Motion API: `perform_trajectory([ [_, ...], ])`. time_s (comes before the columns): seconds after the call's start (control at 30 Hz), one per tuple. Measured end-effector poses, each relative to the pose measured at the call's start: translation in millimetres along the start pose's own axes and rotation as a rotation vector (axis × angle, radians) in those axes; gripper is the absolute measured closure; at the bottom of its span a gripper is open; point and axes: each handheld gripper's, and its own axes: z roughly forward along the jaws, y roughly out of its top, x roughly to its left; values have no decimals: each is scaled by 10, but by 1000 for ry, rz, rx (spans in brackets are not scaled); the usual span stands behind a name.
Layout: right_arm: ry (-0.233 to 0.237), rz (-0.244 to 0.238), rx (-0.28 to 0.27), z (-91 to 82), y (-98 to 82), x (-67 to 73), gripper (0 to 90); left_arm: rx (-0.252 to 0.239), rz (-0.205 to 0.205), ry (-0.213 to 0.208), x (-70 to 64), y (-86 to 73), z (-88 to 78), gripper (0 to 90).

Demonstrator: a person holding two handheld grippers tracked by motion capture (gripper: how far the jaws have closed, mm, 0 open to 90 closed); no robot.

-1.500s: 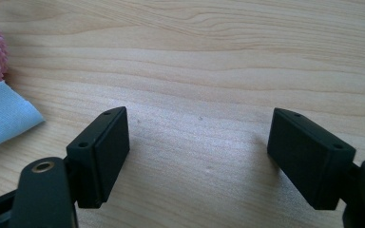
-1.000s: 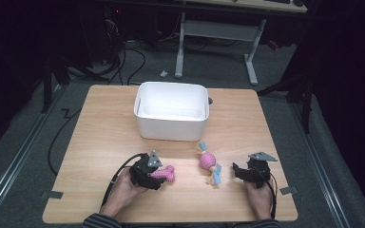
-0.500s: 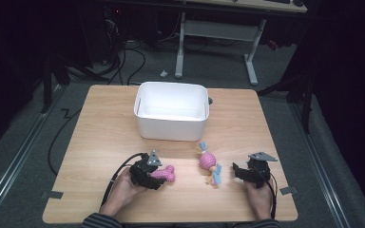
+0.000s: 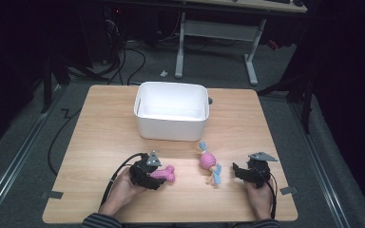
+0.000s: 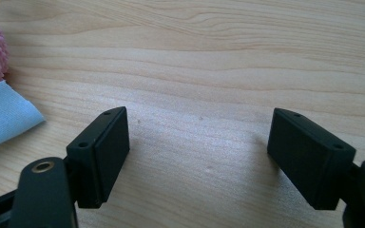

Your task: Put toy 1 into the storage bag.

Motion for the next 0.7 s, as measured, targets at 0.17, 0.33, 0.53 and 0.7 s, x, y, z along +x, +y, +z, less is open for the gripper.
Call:
perform_trajectory([
  [0.17, 0, -1, 0, 0, 0, 0, 219, 14, 19, 21, -10, 2, 12, 433],
  [0.33, 0, -2, -1, 1, 0, -1, 220, 10, 17, 9, 5, -3, 9, 454],
  [0.53, 0, -2, -1, 1, 0, -1, 219, 9, 24, 7, 10, -10, -1, 499],
  [0.7, 0, -1, 0, 0, 0, 0, 219, 7, 31, 2, 4, -11, -3, 529],
])
